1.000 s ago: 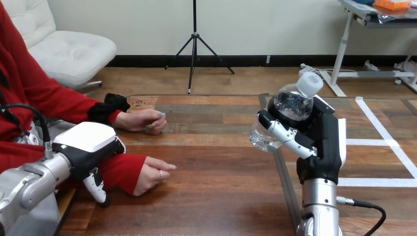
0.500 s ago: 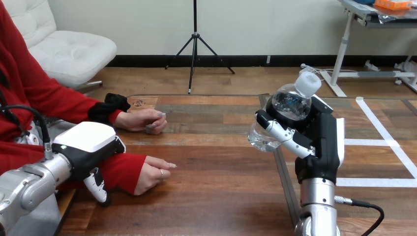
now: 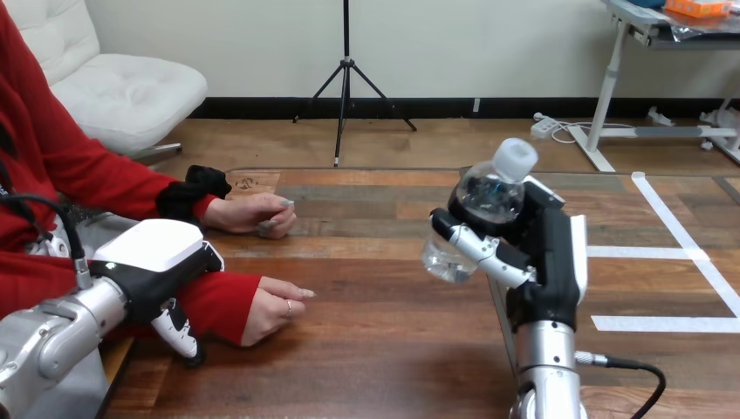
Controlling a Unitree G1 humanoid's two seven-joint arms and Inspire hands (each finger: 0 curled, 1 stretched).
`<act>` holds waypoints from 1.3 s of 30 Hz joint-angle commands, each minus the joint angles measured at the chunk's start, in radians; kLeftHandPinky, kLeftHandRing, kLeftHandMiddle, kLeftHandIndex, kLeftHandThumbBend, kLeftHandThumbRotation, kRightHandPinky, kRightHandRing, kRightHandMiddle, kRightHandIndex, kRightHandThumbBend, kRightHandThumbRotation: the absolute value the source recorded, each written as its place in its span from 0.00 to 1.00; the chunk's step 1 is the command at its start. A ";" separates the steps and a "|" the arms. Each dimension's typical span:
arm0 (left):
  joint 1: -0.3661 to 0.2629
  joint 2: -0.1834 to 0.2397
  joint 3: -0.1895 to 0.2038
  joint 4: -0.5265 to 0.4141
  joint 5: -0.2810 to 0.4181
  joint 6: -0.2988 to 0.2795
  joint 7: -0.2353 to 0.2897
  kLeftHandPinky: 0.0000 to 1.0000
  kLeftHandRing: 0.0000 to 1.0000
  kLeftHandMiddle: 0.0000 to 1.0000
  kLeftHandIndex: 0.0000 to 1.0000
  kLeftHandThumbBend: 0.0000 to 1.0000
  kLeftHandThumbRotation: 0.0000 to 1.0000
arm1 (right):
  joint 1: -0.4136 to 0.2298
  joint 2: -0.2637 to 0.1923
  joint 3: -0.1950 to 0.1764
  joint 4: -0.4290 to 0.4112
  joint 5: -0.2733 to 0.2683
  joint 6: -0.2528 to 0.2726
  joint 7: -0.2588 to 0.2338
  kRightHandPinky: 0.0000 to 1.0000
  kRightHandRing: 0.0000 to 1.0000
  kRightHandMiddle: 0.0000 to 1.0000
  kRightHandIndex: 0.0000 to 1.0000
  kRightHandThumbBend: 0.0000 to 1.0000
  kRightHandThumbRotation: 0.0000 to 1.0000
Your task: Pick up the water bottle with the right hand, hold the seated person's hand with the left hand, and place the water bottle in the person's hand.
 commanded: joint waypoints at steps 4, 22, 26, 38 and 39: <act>-0.004 -0.059 0.029 -0.069 -0.046 -0.042 0.028 0.36 0.37 0.42 0.42 0.89 0.00 | -0.113 0.055 0.018 0.019 -0.010 -0.021 -0.022 0.37 0.39 0.42 0.43 0.77 0.00; 0.014 -0.063 0.090 -0.163 -0.109 -0.035 -0.019 0.29 0.34 0.40 0.40 0.89 0.00 | -0.155 0.075 0.045 0.081 -0.024 -0.039 -0.052 0.37 0.38 0.41 0.41 0.76 0.00; 0.017 -0.064 0.099 -0.180 -0.125 -0.035 -0.035 0.28 0.33 0.39 0.40 0.89 0.00 | -0.158 0.079 0.045 0.086 -0.018 -0.039 -0.048 0.37 0.38 0.41 0.41 0.76 0.00; 0.033 -0.061 0.124 -0.256 -0.137 -0.011 -0.060 0.26 0.32 0.39 0.40 0.89 0.00 | -0.159 0.091 0.051 0.085 0.010 -0.028 -0.019 0.40 0.40 0.42 0.41 0.75 0.00; 0.035 -0.060 0.127 -0.265 -0.138 -0.011 -0.060 0.26 0.32 0.39 0.40 0.89 0.00 | -0.159 0.091 0.053 0.086 0.006 -0.028 -0.022 0.40 0.40 0.42 0.41 0.75 0.00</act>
